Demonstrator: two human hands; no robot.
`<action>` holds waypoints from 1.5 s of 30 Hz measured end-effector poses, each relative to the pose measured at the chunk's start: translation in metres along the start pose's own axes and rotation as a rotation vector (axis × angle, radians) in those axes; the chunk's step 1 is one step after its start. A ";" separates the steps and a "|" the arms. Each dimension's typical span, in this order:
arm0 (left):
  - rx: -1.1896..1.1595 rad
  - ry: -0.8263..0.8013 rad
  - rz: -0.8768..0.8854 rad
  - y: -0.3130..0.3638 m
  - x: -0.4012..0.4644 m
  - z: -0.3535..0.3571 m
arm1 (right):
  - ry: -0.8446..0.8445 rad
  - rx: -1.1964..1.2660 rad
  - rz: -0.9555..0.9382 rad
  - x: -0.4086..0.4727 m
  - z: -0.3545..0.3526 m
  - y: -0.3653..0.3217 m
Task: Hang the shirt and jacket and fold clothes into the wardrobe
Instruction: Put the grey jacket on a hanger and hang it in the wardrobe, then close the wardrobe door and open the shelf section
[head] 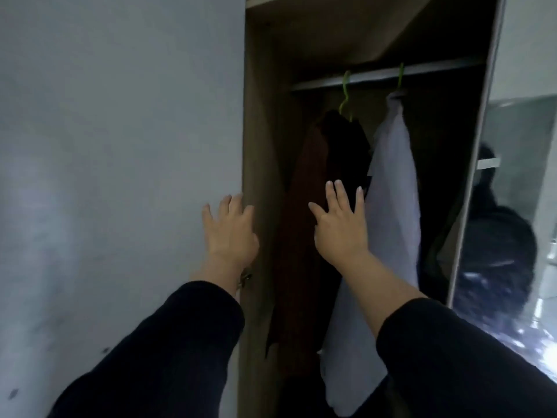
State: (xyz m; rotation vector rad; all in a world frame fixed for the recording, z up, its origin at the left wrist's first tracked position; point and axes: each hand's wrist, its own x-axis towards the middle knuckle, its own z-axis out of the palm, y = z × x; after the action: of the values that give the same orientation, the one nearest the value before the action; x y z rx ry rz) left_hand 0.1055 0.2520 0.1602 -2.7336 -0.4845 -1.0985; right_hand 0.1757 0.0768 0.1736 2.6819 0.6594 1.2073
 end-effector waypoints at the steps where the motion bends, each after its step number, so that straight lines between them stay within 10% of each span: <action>1: 0.044 0.001 -0.033 -0.014 -0.016 -0.007 | 0.006 0.043 -0.029 -0.004 -0.003 -0.013; 12: 0.155 0.415 -0.454 -0.182 -0.146 -0.114 | 0.159 0.475 -0.406 -0.010 -0.105 -0.208; 17: -0.272 0.204 -0.533 -0.229 -0.174 -0.115 | 0.306 0.612 -0.560 0.005 -0.164 -0.277; 23: -0.479 0.135 -0.482 -0.228 -0.168 -0.097 | 0.088 0.758 -0.531 0.002 -0.170 -0.320; 35: -0.279 0.282 -0.495 -0.157 -0.203 -0.112 | 0.087 0.759 -0.590 -0.034 -0.182 -0.246; 45: -0.239 0.213 -0.170 -0.016 -0.254 -0.140 | 0.121 0.912 -0.514 -0.108 -0.182 -0.086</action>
State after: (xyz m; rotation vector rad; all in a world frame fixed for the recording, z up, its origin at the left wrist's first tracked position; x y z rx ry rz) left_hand -0.1630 0.1700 0.0850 -2.7654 -0.5975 -1.5643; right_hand -0.0506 0.0956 0.1979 2.6973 2.1932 1.0741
